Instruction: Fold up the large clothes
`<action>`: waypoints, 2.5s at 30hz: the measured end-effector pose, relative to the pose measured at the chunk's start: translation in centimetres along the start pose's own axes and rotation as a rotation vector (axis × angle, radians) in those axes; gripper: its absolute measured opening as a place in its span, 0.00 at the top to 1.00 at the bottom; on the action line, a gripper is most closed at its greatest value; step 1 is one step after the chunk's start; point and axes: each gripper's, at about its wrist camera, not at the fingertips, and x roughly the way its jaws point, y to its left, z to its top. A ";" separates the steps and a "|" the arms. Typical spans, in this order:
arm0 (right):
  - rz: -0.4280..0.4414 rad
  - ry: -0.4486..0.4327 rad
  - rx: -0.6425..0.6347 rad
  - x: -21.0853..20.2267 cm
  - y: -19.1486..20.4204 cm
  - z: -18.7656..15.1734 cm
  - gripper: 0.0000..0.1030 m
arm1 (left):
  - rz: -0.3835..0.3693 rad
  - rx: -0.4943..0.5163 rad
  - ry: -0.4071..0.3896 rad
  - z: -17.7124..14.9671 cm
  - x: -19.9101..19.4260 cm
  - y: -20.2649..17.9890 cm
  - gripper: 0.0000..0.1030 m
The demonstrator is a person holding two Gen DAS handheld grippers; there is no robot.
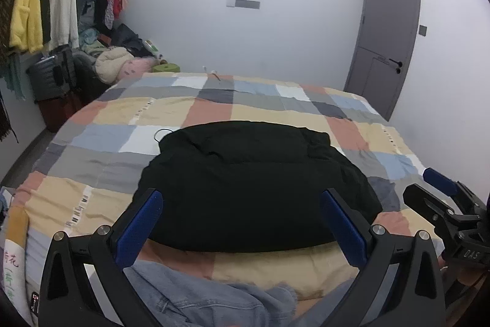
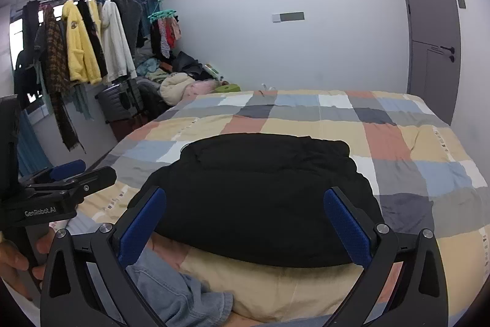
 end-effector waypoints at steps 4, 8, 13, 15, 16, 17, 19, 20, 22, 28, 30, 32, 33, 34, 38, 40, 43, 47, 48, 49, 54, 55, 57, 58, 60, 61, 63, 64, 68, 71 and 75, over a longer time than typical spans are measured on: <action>-0.007 0.008 0.009 0.0 -0.2 -0.3 0.00 | 0.002 -0.003 0.017 -0.1 0.3 0.2 0.00; -0.005 0.015 0.024 0.1 -0.2 -0.4 0.00 | -0.002 -0.005 0.018 -0.1 0.3 0.3 0.00; -0.014 0.012 0.017 0.1 -0.3 -0.4 0.00 | -0.009 -0.005 0.025 -0.2 0.5 0.4 0.00; -0.015 0.011 0.016 0.2 -0.3 -0.3 0.00 | -0.012 -0.005 0.028 -0.1 0.5 0.4 0.00; -0.014 0.012 0.018 0.2 -0.3 -0.3 0.00 | -0.016 -0.005 0.028 -0.1 0.5 0.3 0.00; -0.010 0.011 0.020 0.2 -0.3 -0.3 0.00 | -0.020 -0.006 0.027 -0.1 0.4 0.4 0.00; -0.006 0.008 0.023 0.2 -0.4 -0.2 0.00 | -0.016 -0.007 0.023 -0.1 0.3 0.5 0.00; -0.005 0.007 0.023 0.1 -0.5 -0.2 0.00 | -0.013 -0.007 0.021 -0.1 0.3 0.5 0.00; -0.005 0.002 0.021 0.1 -0.4 -0.1 0.00 | -0.013 -0.008 0.021 -0.2 0.3 0.6 0.00; -0.010 0.008 0.009 0.1 -0.1 0.0 0.00 | -0.007 -0.009 0.015 -0.2 0.0 0.6 0.00; -0.012 0.008 0.012 0.1 -0.2 0.0 0.00 | -0.008 -0.013 0.010 -0.1 -0.1 0.7 0.00; -0.012 0.009 0.014 0.1 0.0 -0.1 0.00 | -0.007 -0.017 0.011 -0.2 -0.2 0.8 0.00; -0.013 0.009 0.011 0.1 0.0 0.0 0.00 | -0.006 -0.017 0.012 -0.2 -0.1 0.9 0.00; -0.015 0.008 0.006 0.1 0.0 0.0 0.00 | -0.005 -0.017 0.014 -0.2 -0.1 0.9 0.00; -0.019 0.006 0.004 0.0 0.1 0.0 0.00 | -0.010 -0.020 0.014 -0.2 0.0 0.8 0.00; -0.021 0.005 0.003 0.0 0.2 0.0 0.00 | -0.011 -0.022 0.012 -0.2 -0.1 0.9 0.00; -0.022 0.004 0.005 -0.1 0.4 -0.1 0.00 | -0.012 -0.025 0.012 -0.2 -0.1 1.1 0.00; -0.025 0.005 0.002 -0.1 0.4 -0.1 0.00 | -0.009 -0.024 0.012 -0.2 -0.1 1.1 0.00; -0.025 0.005 0.003 -0.2 0.5 -0.1 0.00 | -0.011 -0.025 0.012 -0.2 -0.1 1.2 0.00; -0.026 0.005 0.004 -0.2 0.5 -0.1 0.00 | -0.010 -0.025 0.011 -0.2 -0.1 1.1 0.00; -0.029 0.009 0.012 -0.1 0.4 -0.3 0.00 | -0.010 -0.023 0.014 -0.2 -0.1 1.1 0.00; -0.032 0.011 0.013 -0.1 0.3 -0.4 0.00 | -0.008 -0.022 0.016 -0.2 -0.1 1.0 0.00; -0.035 0.013 0.016 -0.1 0.2 -0.5 0.00 | -0.009 -0.021 0.016 -0.3 -0.1 1.0 0.00; -0.037 0.013 0.017 -0.2 0.1 -0.5 0.00 | -0.009 -0.021 0.018 -0.3 -0.1 1.0 0.00; -0.039 0.014 0.021 -0.3 0.0 -0.6 0.00 | -0.007 -0.021 0.017 -0.3 -0.1 1.0 0.00; -0.038 0.014 0.022 -0.3 0.0 -0.7 0.00 | -0.006 -0.021 0.016 -0.2 -0.1 1.0 0.00; -0.038 0.014 0.021 -0.3 0.0 -0.7 0.00 | -0.006 -0.018 0.016 -0.2 0.0 0.9 0.00; -0.037 0.014 0.022 -0.3 0.0 -0.7 0.00 | -0.006 -0.017 0.015 -0.2 0.0 0.9 0.00; -0.037 0.011 0.024 -0.4 0.1 -0.8 0.00 | -0.007 -0.017 0.013 -0.4 -0.1 1.0 0.00; -0.038 0.011 0.024 -0.4 0.1 -0.8 0.00 | -0.002 -0.016 0.016 -0.4 -0.1 0.9 0.00; -0.041 0.013 0.025 -0.5 0.1 -0.9 0.00 | -0.006 -0.015 0.017 -0.4 -0.2 0.9 0.00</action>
